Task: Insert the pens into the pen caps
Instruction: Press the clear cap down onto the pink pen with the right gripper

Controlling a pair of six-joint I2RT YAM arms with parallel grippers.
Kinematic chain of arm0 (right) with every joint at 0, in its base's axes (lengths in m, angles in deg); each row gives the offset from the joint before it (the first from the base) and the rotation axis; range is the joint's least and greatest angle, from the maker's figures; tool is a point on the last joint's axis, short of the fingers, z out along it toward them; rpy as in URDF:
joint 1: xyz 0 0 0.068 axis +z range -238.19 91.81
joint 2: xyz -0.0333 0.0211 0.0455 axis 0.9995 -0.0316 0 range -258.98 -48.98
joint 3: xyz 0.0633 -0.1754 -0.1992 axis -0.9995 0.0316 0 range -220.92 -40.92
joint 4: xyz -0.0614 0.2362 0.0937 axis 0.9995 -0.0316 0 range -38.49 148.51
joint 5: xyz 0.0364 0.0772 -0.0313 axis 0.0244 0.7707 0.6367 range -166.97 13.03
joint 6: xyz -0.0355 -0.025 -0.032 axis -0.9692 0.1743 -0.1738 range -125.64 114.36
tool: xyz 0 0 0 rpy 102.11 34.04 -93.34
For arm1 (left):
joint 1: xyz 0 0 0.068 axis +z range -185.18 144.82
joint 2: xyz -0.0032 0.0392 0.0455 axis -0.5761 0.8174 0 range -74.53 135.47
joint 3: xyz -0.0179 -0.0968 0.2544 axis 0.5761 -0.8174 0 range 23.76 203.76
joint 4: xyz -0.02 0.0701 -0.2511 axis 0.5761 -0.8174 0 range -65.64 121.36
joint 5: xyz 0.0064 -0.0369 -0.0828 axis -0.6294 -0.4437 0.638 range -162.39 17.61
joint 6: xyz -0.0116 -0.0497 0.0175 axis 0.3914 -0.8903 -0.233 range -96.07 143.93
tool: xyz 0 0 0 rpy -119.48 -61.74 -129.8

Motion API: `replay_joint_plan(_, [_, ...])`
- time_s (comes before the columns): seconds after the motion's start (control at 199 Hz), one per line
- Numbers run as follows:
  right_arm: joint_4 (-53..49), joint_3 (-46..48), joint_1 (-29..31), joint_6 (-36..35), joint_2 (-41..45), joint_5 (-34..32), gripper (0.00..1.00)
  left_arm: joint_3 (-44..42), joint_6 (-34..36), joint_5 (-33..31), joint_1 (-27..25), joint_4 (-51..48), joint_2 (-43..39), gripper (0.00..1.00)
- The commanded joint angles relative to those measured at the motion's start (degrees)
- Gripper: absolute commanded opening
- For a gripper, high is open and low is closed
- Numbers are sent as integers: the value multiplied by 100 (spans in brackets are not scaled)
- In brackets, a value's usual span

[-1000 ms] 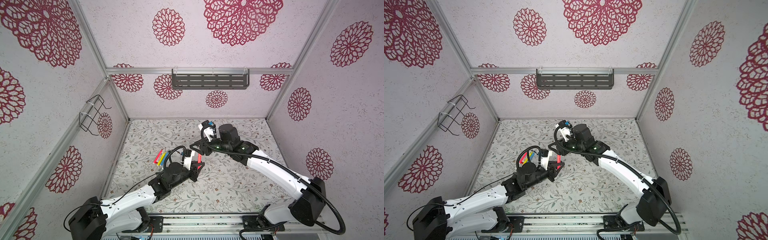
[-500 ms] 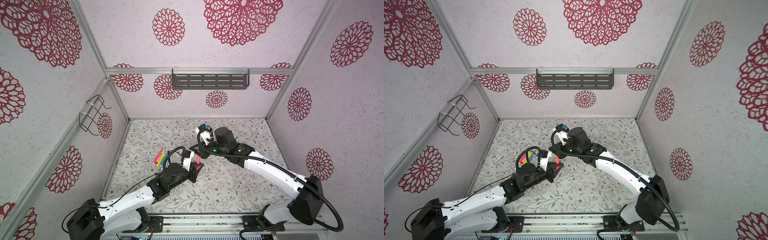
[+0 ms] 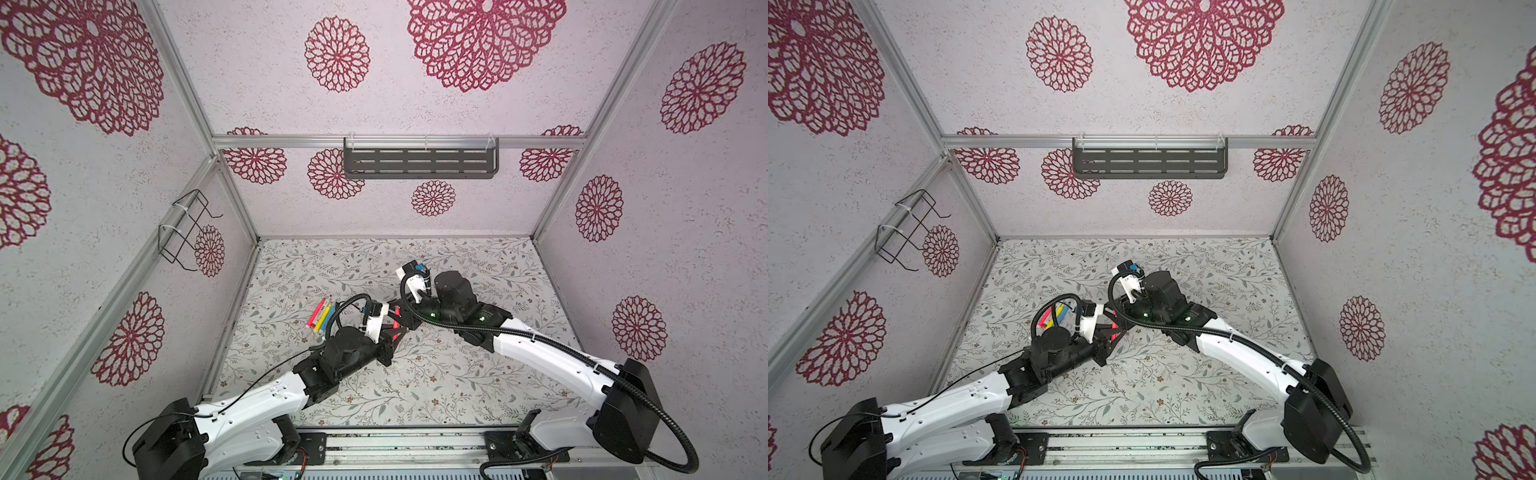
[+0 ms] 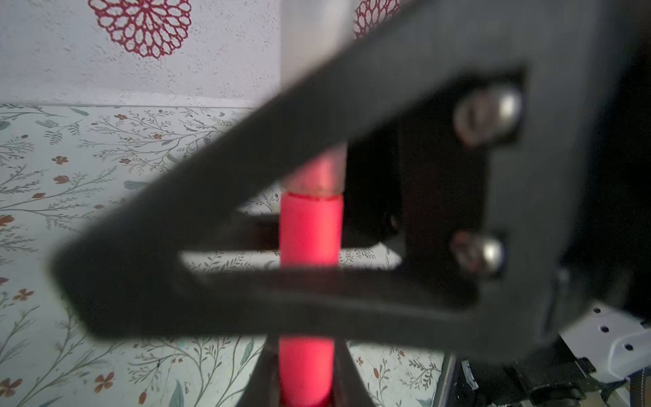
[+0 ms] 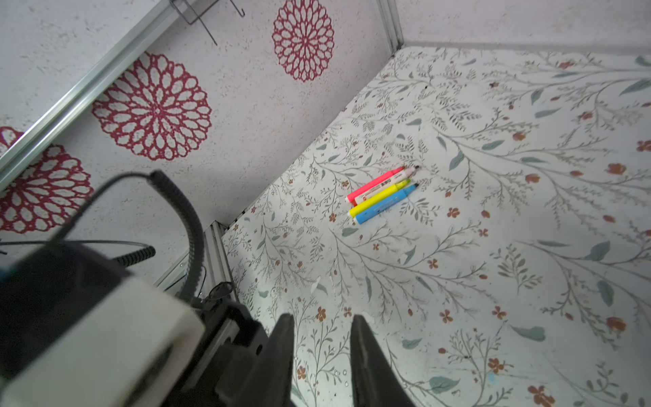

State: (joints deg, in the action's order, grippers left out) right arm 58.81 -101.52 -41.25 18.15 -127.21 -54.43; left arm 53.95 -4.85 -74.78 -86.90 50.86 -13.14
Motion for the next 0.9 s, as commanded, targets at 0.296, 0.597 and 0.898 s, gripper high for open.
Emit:
replay_joint_plan(0.296, [-539,-459,-86,-293,597,-352,60,31,-69,-115,57,581,-160,0])
replay_joint_plan(0.597, [-1027,-1395,-246,-493,377,-318,61,41,-53,-52,57,485,-180,0])
replay_joint_plan(0.898, [-1106,-1615,-282,-496,81,-139,41,49,-24,-75,52,431,-228,0])
